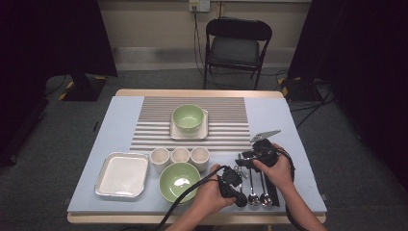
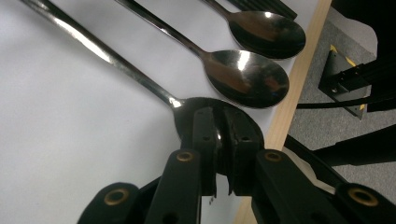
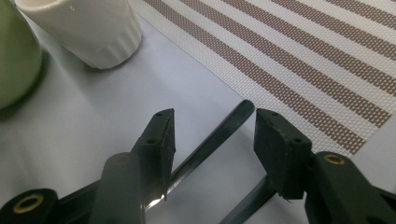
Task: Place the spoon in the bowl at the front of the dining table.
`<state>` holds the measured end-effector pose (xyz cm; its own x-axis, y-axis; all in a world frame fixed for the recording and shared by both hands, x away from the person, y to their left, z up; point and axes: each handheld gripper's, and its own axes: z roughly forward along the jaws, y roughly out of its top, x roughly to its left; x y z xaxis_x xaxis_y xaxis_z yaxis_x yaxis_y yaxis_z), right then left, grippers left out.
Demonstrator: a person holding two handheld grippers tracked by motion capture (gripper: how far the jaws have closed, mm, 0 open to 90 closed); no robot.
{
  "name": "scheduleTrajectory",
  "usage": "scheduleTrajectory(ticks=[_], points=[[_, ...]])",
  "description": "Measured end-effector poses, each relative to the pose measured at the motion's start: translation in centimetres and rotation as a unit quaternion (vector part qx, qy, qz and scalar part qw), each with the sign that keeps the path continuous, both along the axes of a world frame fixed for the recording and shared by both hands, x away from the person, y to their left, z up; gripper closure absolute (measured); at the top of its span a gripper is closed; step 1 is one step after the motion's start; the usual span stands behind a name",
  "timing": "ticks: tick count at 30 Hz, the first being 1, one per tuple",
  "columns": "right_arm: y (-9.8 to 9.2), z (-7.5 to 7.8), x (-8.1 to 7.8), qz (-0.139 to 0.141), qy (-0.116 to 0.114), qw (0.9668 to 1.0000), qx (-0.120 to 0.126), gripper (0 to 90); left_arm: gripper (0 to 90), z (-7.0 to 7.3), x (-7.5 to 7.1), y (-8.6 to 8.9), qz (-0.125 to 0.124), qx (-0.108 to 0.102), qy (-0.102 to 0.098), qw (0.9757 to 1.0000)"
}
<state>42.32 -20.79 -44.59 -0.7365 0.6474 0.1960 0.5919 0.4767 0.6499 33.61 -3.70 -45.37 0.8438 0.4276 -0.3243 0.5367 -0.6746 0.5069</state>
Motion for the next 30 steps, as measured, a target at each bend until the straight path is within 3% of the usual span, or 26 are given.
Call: scheduleTrajectory(ticks=[5, 16, 30], points=[[-0.1, 0.0, 0.0, 0.001, 0.012, 0.9999, 0.010, 51.1, 87.4, 0.0, -0.1, 0.0, 0.004, 0.005, 0.001, 1.0000], [-0.8, 0.0, -0.1, 0.002, 0.033, 0.9986, 0.040, 68.0, 90.0, 0.1, -0.2, 0.0, -0.005, 0.018, -0.009, 0.9998], [-1.8, 0.1, -0.2, -0.007, 0.061, 0.9935, 0.095, 77.5, 89.1, 0.3, -0.1, 0.5, 0.004, 0.043, -0.021, 0.9988]])
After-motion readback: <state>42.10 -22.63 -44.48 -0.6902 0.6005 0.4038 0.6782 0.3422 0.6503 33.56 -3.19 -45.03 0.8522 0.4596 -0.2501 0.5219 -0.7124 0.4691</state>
